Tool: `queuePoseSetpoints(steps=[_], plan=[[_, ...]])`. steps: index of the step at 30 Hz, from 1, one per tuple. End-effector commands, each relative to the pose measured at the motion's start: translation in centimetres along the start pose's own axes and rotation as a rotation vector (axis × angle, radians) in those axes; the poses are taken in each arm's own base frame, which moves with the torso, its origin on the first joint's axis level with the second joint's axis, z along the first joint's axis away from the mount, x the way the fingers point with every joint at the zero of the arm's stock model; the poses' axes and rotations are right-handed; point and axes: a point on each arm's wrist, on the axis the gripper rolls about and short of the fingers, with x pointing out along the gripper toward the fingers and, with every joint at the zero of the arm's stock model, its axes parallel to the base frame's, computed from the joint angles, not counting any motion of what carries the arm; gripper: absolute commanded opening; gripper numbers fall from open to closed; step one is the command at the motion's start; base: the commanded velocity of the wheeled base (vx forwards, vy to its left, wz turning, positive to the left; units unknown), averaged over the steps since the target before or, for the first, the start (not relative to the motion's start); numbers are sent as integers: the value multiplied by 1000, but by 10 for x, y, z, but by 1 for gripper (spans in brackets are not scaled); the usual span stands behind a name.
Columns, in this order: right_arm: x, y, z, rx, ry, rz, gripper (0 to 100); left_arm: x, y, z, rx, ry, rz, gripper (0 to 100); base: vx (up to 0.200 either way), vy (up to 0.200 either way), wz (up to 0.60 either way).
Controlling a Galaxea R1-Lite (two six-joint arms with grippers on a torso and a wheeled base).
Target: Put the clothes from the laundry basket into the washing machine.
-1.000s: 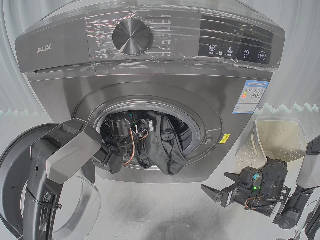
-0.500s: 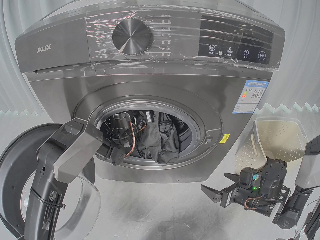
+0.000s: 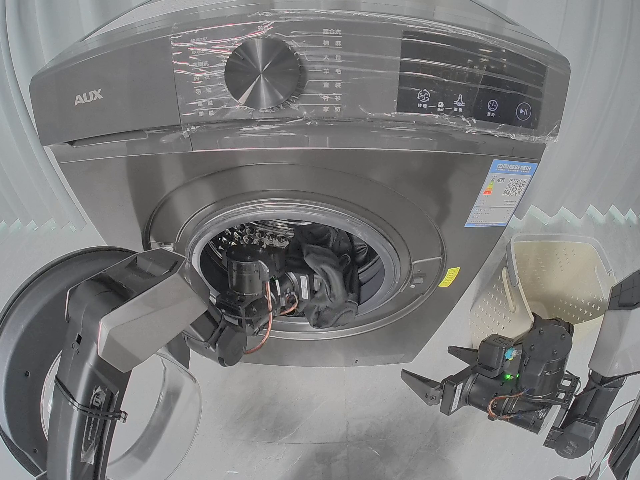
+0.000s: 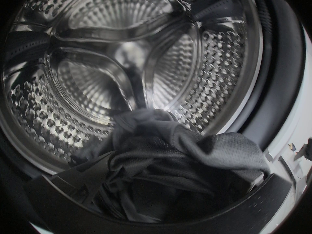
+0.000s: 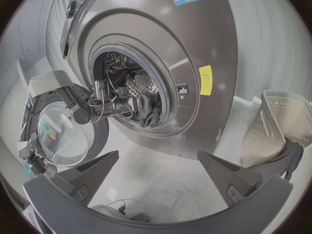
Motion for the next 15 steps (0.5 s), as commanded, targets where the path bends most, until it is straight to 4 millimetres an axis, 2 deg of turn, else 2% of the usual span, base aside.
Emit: queuePoseSetpoints(steps=[1, 9, 14, 15], plan=[[0, 1, -1, -1, 4, 3, 100, -28, -27, -6, 5, 95, -106, 100, 0, 0, 0], [1, 1, -2, -3, 10, 4, 100, -27, -31, -21, 18, 134, -126, 100, 0, 0, 0], [2, 2, -4, -6, 19, 8, 100, -17, -25, -43, 55, 152, -105, 100, 0, 0, 0], [2, 2, -4, -6, 19, 8, 100, -17, -25, -44, 56, 153, -105, 0, 0, 0, 0]])
